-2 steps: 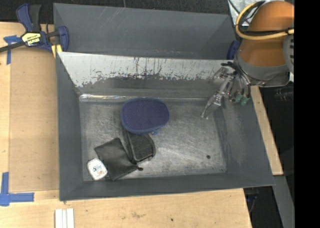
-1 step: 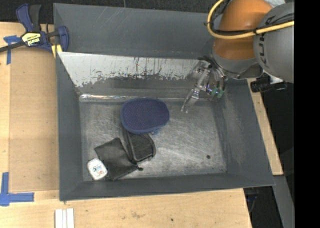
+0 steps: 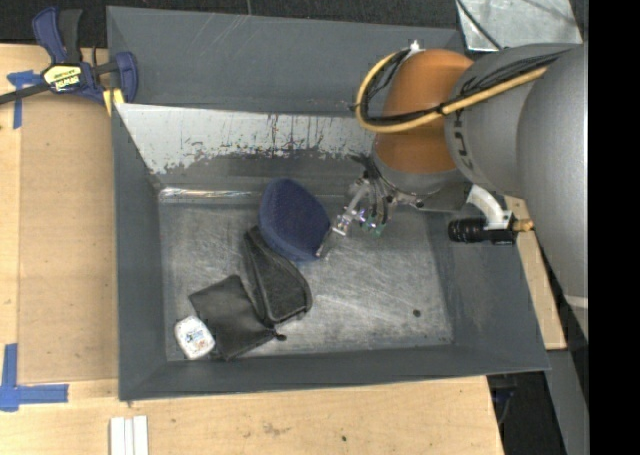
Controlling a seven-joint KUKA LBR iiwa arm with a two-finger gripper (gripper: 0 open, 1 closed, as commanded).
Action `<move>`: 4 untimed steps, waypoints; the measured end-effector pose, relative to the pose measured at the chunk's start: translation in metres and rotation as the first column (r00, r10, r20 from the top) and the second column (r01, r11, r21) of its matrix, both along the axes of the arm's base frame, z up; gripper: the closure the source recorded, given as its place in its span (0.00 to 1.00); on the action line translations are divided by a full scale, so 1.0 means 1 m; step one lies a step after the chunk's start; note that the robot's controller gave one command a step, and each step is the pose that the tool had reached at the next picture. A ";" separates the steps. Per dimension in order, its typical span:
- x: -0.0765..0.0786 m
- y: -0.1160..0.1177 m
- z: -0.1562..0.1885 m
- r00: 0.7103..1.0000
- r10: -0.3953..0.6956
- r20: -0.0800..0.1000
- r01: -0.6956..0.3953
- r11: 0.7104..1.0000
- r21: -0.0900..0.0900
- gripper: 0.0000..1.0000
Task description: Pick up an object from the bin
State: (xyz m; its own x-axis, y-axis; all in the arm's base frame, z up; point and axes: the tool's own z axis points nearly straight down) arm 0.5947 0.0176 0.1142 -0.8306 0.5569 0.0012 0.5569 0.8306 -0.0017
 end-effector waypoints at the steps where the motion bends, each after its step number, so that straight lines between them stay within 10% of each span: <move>1: -0.005 0.080 0.025 0.988 0.157 0.008 -0.157 0.988 0.002 0.00; 4: 0.024 0.144 -0.006 0.999 -0.035 0.022 0.035 0.999 0.001 0.00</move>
Offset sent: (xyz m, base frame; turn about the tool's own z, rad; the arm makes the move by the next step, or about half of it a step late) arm -0.0061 0.0774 0.0234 -0.1511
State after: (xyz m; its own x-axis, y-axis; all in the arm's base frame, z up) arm 0.6190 0.1613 0.1085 -0.8107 0.5853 -0.0165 0.5852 0.8108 0.0115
